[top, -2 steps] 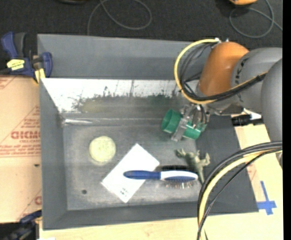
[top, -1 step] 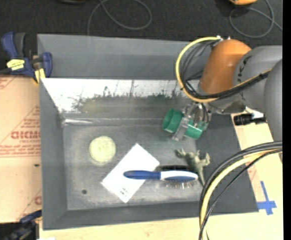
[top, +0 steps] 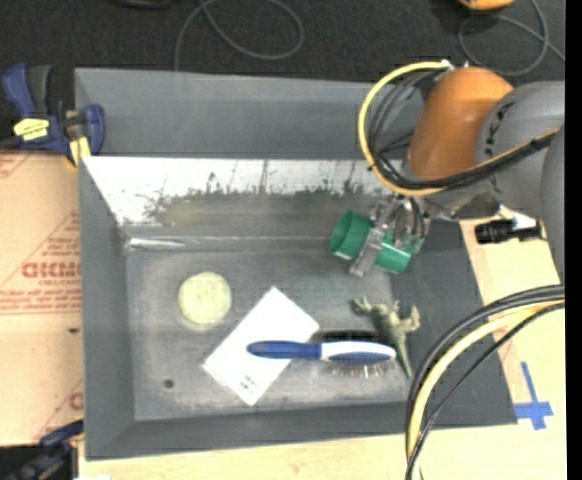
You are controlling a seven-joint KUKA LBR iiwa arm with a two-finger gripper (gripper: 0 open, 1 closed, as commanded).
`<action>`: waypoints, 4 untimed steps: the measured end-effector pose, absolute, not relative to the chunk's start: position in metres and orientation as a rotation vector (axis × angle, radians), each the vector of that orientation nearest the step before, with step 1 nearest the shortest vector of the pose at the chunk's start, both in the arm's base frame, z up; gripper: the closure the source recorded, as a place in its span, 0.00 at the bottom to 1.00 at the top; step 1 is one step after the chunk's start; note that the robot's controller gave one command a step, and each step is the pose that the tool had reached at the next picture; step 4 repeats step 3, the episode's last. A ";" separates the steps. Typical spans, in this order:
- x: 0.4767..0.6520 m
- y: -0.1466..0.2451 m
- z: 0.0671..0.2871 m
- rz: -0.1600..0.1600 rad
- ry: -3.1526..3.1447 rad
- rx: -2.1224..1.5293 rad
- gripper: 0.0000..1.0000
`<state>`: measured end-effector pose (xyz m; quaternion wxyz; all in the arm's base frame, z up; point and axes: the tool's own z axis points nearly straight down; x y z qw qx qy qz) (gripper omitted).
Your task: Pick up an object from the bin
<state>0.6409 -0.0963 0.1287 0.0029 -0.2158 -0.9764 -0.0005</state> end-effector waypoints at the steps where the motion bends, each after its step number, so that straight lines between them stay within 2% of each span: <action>1: 0.642 -0.097 0.153 -0.001 -3.067 -0.676 1.00; 3: 0.644 -0.097 0.190 -0.002 -3.074 -0.675 1.00; 4: 0.644 -0.097 0.190 -0.002 -3.074 -0.675 1.00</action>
Offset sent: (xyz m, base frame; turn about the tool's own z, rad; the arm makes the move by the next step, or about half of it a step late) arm -0.0001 0.0001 0.0182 0.0000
